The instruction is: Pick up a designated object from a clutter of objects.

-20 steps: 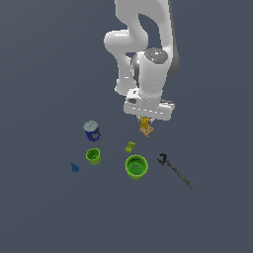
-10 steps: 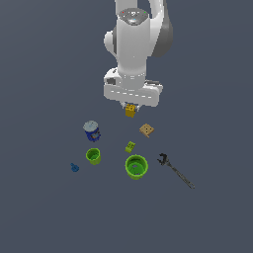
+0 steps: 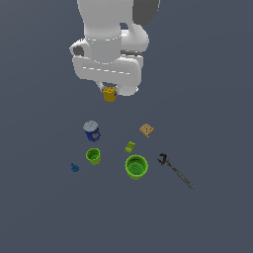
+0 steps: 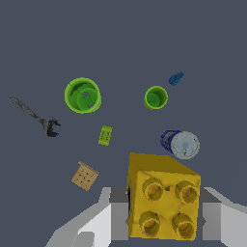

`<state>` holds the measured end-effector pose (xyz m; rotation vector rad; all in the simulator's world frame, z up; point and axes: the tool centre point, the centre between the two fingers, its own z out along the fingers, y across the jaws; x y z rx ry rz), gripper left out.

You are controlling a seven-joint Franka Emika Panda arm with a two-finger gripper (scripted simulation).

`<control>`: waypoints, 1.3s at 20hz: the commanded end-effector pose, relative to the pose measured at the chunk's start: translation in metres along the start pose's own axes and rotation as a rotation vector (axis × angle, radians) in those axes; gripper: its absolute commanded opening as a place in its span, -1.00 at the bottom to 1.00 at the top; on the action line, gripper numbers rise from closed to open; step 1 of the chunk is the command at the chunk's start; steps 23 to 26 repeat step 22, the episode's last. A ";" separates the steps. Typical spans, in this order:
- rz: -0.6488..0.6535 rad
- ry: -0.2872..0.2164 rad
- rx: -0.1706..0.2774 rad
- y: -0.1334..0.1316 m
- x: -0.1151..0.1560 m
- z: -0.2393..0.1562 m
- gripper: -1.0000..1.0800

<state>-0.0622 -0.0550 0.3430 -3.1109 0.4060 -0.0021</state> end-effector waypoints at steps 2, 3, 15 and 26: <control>0.000 -0.001 -0.002 0.022 0.011 -0.031 -1.00; 0.000 -0.001 -0.002 0.027 0.014 -0.039 -1.00; -0.001 -0.001 -0.005 0.064 0.039 -0.094 -1.00; -0.001 -0.001 -0.005 0.069 0.042 -0.101 -1.00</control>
